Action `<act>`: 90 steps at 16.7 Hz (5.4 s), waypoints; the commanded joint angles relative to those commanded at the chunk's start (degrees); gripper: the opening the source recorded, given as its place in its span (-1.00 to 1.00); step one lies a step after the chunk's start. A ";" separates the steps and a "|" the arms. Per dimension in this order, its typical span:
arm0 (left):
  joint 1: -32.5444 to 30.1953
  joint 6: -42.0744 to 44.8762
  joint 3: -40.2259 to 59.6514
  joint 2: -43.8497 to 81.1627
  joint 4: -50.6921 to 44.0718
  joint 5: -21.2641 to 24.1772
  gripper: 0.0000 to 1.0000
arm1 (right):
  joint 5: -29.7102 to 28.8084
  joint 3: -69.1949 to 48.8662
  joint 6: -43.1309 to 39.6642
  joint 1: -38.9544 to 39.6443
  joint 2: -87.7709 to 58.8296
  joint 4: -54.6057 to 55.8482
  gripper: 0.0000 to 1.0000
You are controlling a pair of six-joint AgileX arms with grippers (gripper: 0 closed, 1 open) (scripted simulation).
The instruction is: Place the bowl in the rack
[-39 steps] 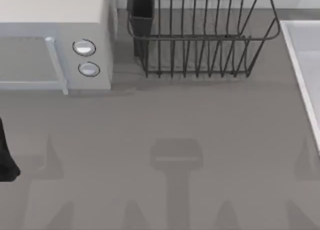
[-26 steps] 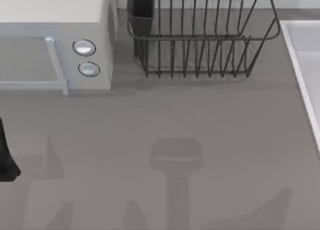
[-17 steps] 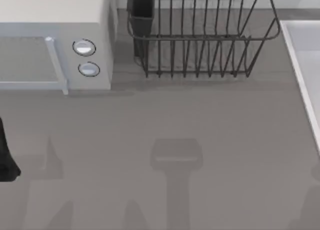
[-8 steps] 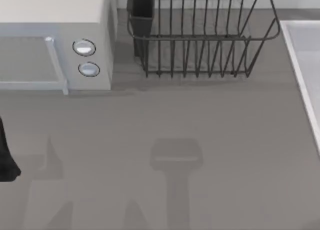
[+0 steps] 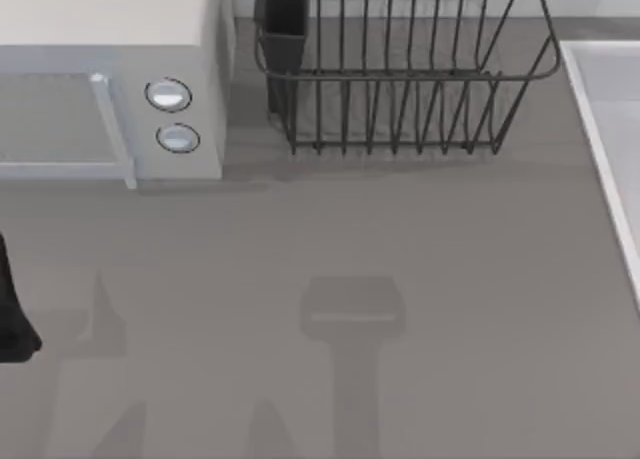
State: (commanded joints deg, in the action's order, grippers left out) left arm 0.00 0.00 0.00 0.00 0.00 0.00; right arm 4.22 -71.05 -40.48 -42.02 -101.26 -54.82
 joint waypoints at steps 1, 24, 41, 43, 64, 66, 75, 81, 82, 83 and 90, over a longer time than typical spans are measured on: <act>0.00 0.00 0.00 0.00 0.00 0.00 1.00 | -0.03 1.66 0.17 0.17 -1.14 2.92 1.00; 0.00 0.00 0.00 0.00 0.00 0.00 1.00 | -0.10 7.55 0.80 0.76 -4.99 12.52 -1.00; 0.00 0.00 0.00 0.00 0.00 0.00 1.00 | -0.13 -10.70 0.08 0.09 -3.94 -7.52 -1.00; 0.00 0.00 0.00 0.00 0.00 0.00 1.00 | -0.12 -17.04 0.02 0.02 -3.32 -15.49 -1.00; 0.00 0.00 0.00 0.00 0.00 0.00 1.00 | -15.16 -29.68 12.45 23.79 4.62 -10.17 -1.00; 0.00 0.00 0.00 0.00 0.00 0.00 1.00 | -20.72 -27.38 17.32 33.85 6.16 -1.68 -1.00; 0.00 0.00 0.00 0.00 0.00 0.00 1.00 | -49.17 -16.06 37.64 82.39 13.34 37.88 -1.00; 0.00 0.00 0.00 0.00 0.00 0.00 1.00 | -63.77 -11.70 42.05 100.17 18.20 52.46 -1.00; 0.00 0.00 0.00 0.00 0.00 0.00 1.00 | -64.70 -11.42 42.23 101.13 18.55 53.21 -1.00; 0.00 0.00 0.00 0.00 0.00 0.00 1.00 | -65.04 -11.32 42.29 101.48 18.68 53.47 -1.00; 0.00 0.00 0.00 0.00 0.00 0.00 1.00 | -63.82 -11.46 42.32 100.04 16.40 55.45 -1.00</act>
State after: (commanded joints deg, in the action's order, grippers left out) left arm 0.00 0.00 0.00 0.00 0.00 0.00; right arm -59.60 -82.50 1.84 58.02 -84.86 0.63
